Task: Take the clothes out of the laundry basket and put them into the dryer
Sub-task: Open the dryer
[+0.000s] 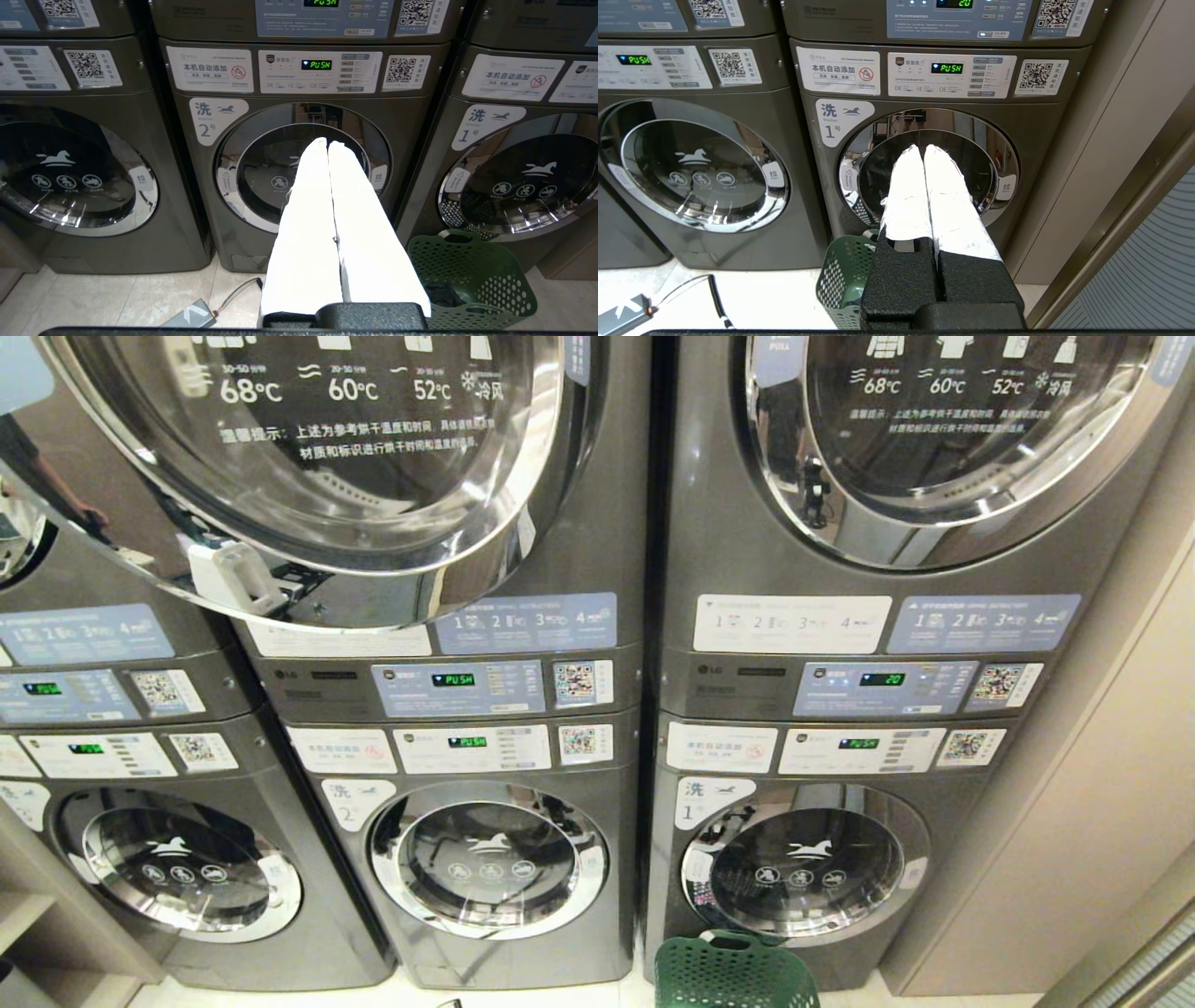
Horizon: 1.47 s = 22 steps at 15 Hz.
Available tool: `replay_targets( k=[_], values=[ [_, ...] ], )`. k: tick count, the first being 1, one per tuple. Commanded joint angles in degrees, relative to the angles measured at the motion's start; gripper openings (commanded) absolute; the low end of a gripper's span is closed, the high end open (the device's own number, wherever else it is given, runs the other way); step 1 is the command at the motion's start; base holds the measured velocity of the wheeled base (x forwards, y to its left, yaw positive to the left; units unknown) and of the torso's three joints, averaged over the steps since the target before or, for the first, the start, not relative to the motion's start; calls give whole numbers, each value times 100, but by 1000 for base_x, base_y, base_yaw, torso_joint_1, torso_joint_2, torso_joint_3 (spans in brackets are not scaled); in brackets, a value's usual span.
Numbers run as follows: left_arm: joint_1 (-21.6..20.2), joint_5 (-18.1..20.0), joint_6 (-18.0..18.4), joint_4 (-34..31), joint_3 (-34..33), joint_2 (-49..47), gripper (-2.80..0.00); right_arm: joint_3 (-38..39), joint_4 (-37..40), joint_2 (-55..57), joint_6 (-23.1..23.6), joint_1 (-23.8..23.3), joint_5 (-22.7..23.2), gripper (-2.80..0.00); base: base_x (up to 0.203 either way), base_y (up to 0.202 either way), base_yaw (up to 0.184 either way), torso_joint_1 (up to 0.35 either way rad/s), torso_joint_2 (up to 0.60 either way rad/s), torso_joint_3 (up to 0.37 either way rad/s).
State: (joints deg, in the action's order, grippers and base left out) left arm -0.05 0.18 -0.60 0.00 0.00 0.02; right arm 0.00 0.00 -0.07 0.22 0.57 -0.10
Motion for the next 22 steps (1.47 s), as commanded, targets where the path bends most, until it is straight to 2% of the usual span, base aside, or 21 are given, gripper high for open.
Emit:
replay_targets(
  k=[1, 4, 5, 7, 9, 11, 13, 15, 17, 18, 19, 20, 22],
  values=[
    [-4, -1, -2, 0, -4, 6, -280, 0, 0, 7, 4, 4, 1, -280, 0, 0, 0, 0, 0, 0],
    [14, 84, 197, 59, 124, -9, -280, 0, 0, 7, 13, 4, 1, -280, 0, 0, 0, 0, 0, 0],
    [14, 172, 227, 40, 456, -107, -280, 0, 0, 7, 13, 4, 8, -280, 0, 0, 0, 0, 0, 0],
    [34, 292, 217, 40, 1680, -868, -280, 0, 0, 7, 13, 4, 1, -280, 0, 0, 0, 0, 0, 0],
    [53, 185, 11, 152, 2953, -2305, -280, 0, 0, 7, 13, 4, 1, -280, 0, 0, 0, 0, 0, 0],
    [-29, -159, -307, 557, 4263, -4112, -280, 0, 0, 7, 101, 4, 10, -280, 0, 0, 0, 0, 0, 0],
    [-460, -289, -669, 1118, 5541, -5801, -280, 0, 0, 7, 92, 4, 10, -280, 0, 0, 0, 0, 0, 0],
    [-1465, 164, -1026, 1574, 6544, -7041, -280, 0, 0, 7, 74, 4, 10, -280, 0, 0, 0, 0, 0, 0],
    [-2610, 1130, -1482, 2039, 7172, -7786, -280, 0, 0, 7, 48, 4, 10, -280, 0, 0, 0, 0, 0, 0],
    [-2979, 1553, -1672, 2232, 7356, -7990, -280, 0, 0, 7, 48, 4, 10, -280, 0, 0, 0, 0, 0, 0],
    [-3309, 1965, -1819, 2392, 7543, -8146, -280, 0, 0, 7, 48, 4, 10, -280, 0, 0, 0, 0, 0, 0],
    [-3454, 2308, -1959, 2486, 7650, -8209, -280, 0, 0, 7, 48, 4, 10, -280, 0, 0, 0, 0, 0, 0],
    [-3434, 2823, -2135, 2512, 7664, -8235, -280, 0, 0, 7, 57, 4, 10, -280, 0, 0, 0, 0, 0, 0]
  ],
)
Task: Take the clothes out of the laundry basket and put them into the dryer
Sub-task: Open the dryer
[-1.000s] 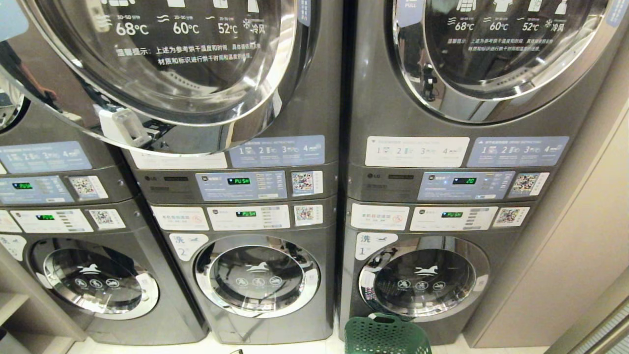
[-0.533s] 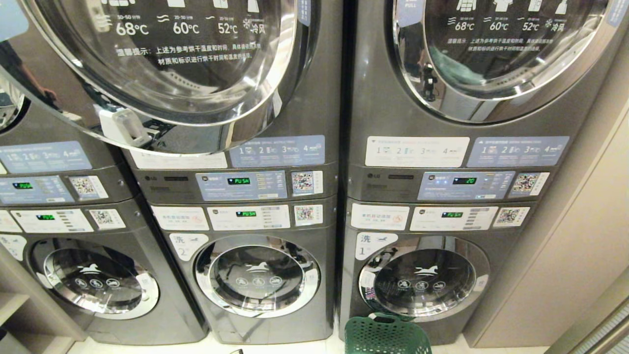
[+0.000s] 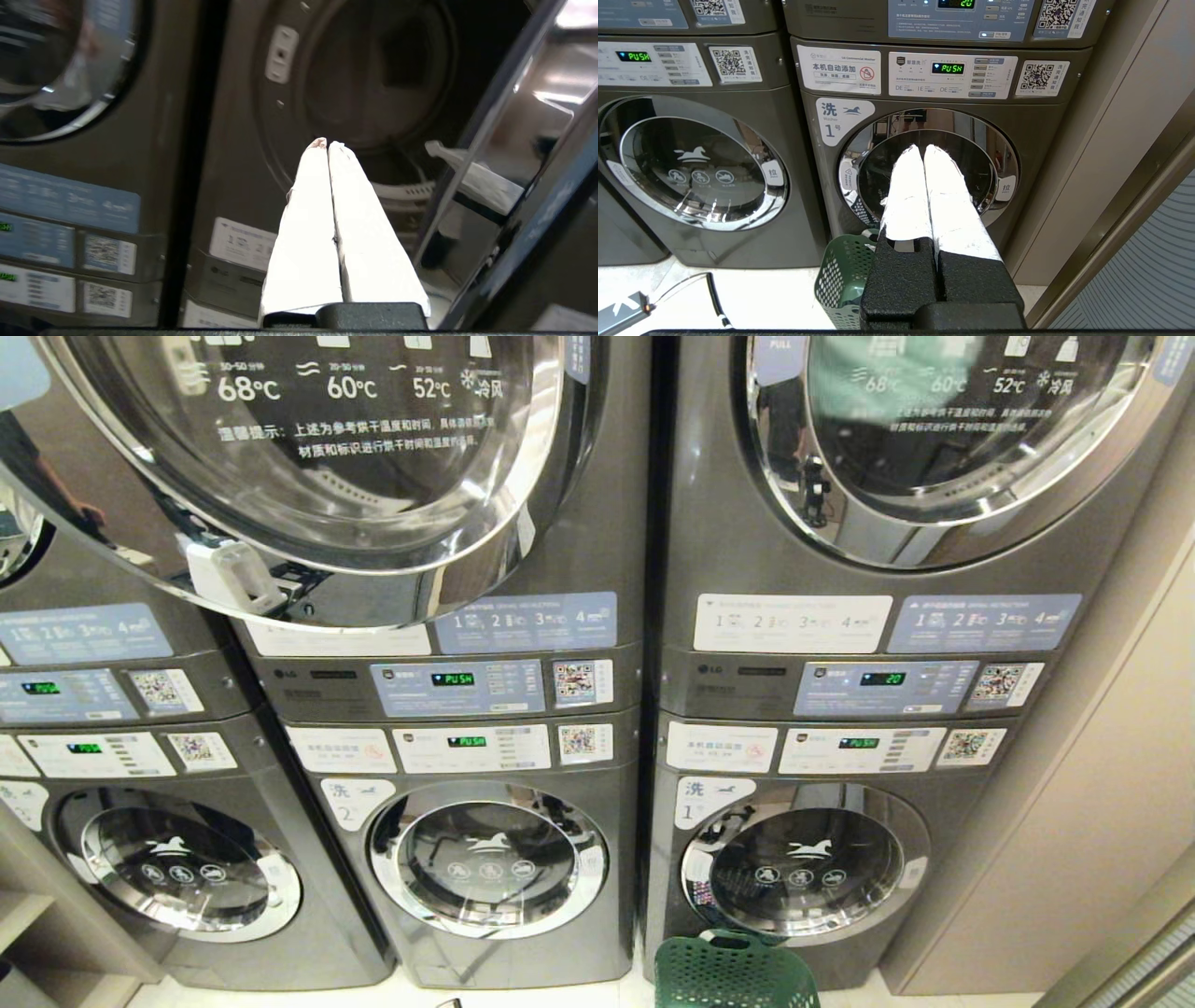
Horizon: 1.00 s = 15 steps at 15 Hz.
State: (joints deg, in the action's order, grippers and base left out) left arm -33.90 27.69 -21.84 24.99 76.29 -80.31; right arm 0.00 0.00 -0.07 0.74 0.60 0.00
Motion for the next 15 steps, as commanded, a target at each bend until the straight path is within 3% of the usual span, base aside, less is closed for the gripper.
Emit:
replay_targets(
  k=[1, 3, 7, 15],
  values=[
    [-42, 542, -43, 15, 46, -217, -280, 0, 0, 7, 9, 2, 0, -280, 0, 0, 0, 0, 0, 0],
    [-37, 1405, -221, 60, 50, -319, -280, -7, 0, 7, 40, 2, 0, -280, 0, 0, 0, 0, 0, 0],
    [33, 1488, -435, 1122, 305, -1048, -280, 0, 0, 7, 31, 2, 0, -280, 0, 0, 0, 0, 0, 0],
    [805, 1518, -496, 1109, 84, -499, -280, -9, 9, 7, 49, 2, 0, -280, 0, 0, 0, 0, 0, 0]
  ],
)
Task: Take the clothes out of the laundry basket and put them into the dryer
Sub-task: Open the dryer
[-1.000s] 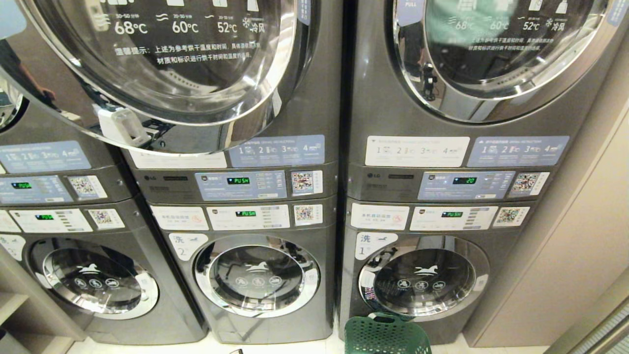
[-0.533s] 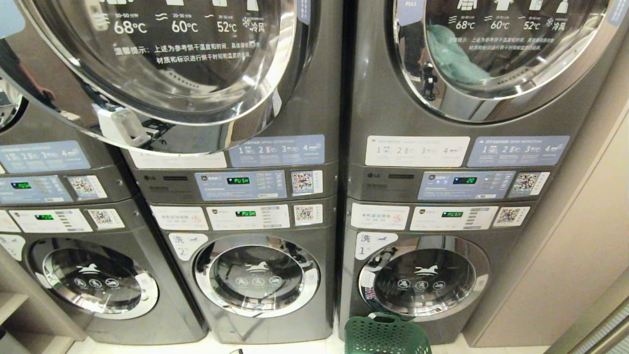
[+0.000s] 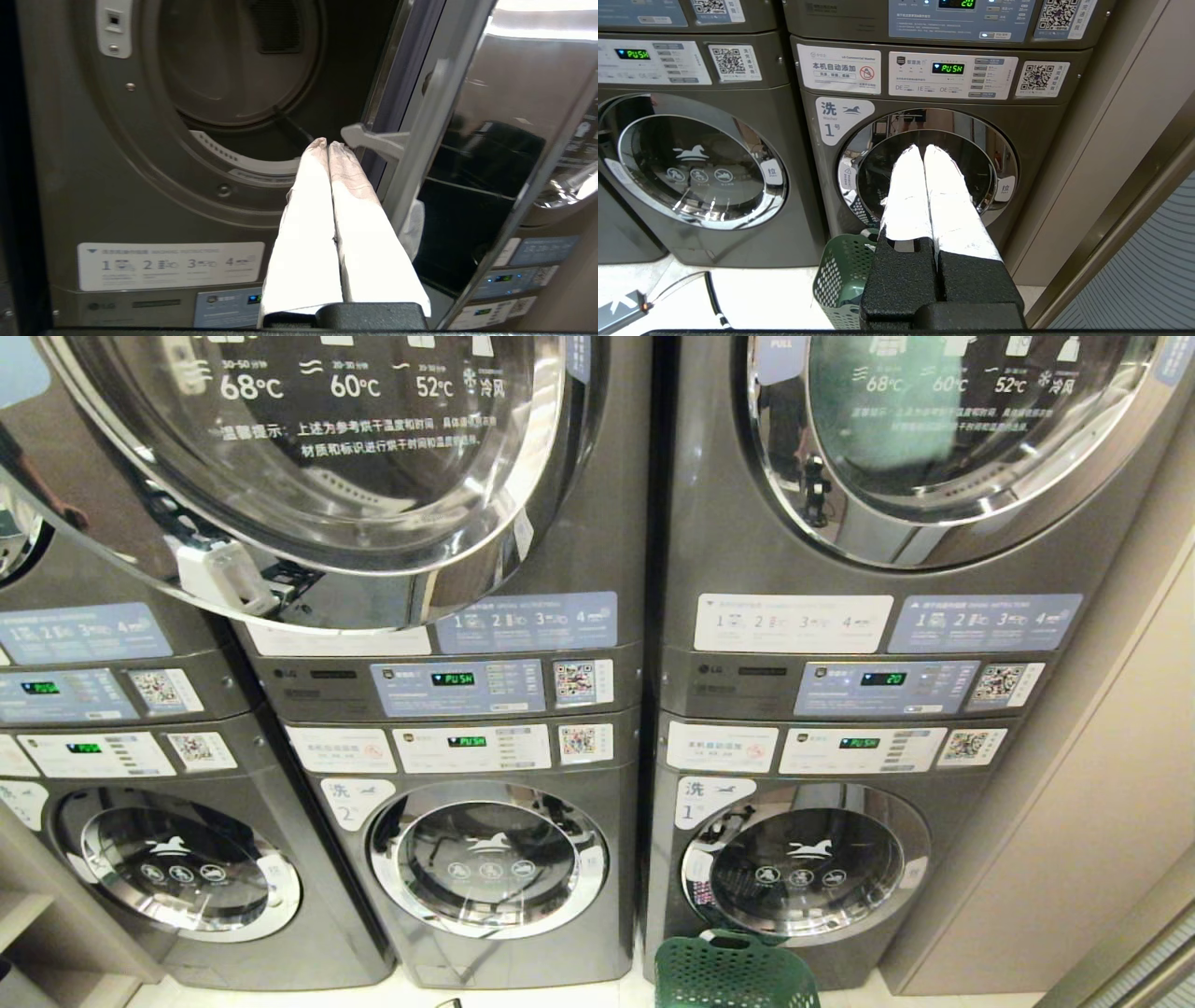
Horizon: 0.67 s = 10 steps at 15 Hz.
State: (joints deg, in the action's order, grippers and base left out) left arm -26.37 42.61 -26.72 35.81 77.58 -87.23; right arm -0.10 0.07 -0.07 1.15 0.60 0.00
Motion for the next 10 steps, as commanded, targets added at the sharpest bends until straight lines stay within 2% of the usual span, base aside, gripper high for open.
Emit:
replay_targets(
  k=[1, 3, 5, 8, 10],
  values=[
    [152, 25, -31, 14, -174, 436, -280, 1, 1, 7, 8, 2, 0, -280, 0, 0, 0, 0, 0, 0],
    [384, 21, -50, -162, -506, 1134, -280, 1, 1, 7, 8, 2, 0, -280, 0, 0, 0, 0, 0, 0],
    [780, 18, -55, -684, -872, 2067, -280, 1, 1, 7, 8, 2, 0, -280, 0, 0, 0, 0, 0, 0],
    [1693, 21, 27, -2022, -1321, 3560, -280, 1, 1, 7, 8, 2, 0, -280, 0, 0, 0, 0, 0, 0],
    [2174, 65, 250, -3043, -1703, 4377, -280, 1, -7, 7, 7, 2, 0, -280, 0, 0, 0, 0, 0, 0]
  ],
)
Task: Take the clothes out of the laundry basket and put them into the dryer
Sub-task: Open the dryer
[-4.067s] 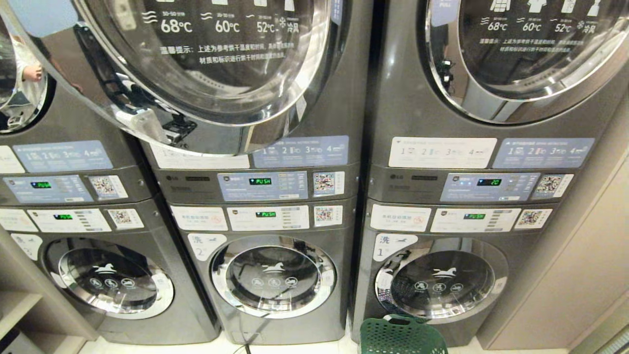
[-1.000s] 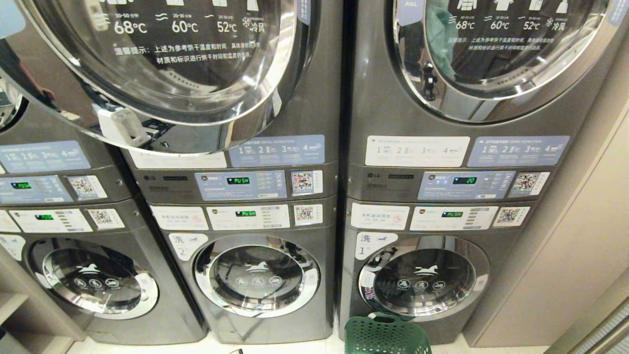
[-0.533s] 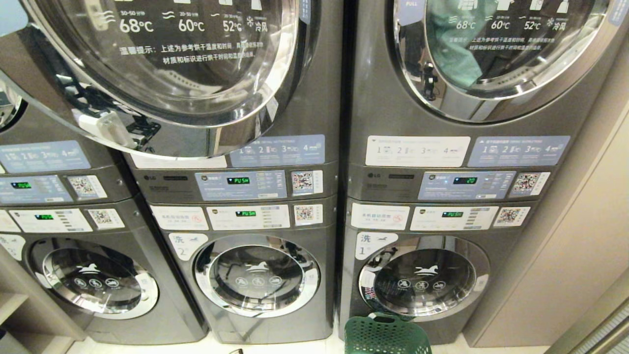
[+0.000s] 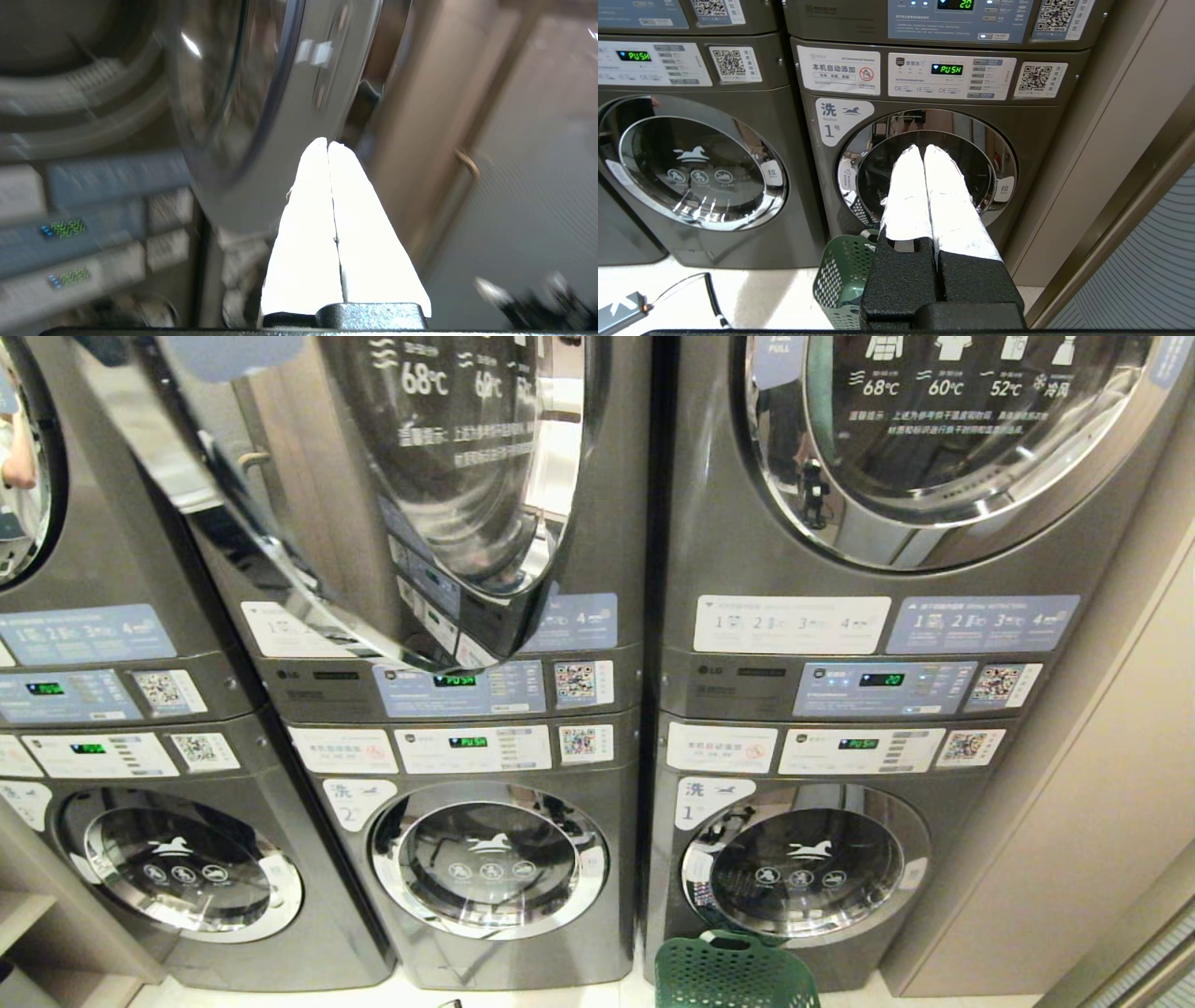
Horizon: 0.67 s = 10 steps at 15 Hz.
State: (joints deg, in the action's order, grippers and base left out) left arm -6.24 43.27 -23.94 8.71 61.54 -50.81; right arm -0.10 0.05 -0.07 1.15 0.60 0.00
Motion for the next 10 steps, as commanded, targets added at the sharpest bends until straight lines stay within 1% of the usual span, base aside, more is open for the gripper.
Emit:
replay_targets(
  k=[1, 2, 3, 5, 6, 7, 8, 10],
  values=[
    [363, 85, 93, -686, -392, 1019, -280, 1, -5, 7, 0, 2, 0, -280, 0, 0, 0, 0, 0, 0],
    [472, 140, 184, -884, -567, 1140, -280, 10, -5, 7, 0, 2, 0, -280, 0, 0, 0, 0, 0, 0],
    [451, 89, 229, -922, -633, 1119, -280, 10, -5, 7, -18, 2, 0, -280, 0, 0, 0, 0, 0, 0],
    [417, -242, 279, -920, -875, 1120, -280, 10, -5, 7, -71, 2, -9, -280, 0, 0, 0, 0, 0, 0],
    [409, -372, 403, -917, -1055, 1153, -280, 10, -5, 7, -71, 2, -9, -280, 0, 0, 0, 0, 0, 0],
    [406, -594, 617, -922, -1207, 1195, -280, 10, -5, 7, -71, 2, -9, -280, 0, 0, 0, 0, 0, 0],
    [405, -856, 739, -929, -1283, 1228, -280, 10, -5, 7, -71, 2, -9, -280, 0, 0, 0, 0, 0, 0],
    [411, -935, 808, -889, -1659, 1300, -280, 10, -5, 7, -71, 2, 0, -280, 0, 0, 0, 0, 0, 0]
  ],
)
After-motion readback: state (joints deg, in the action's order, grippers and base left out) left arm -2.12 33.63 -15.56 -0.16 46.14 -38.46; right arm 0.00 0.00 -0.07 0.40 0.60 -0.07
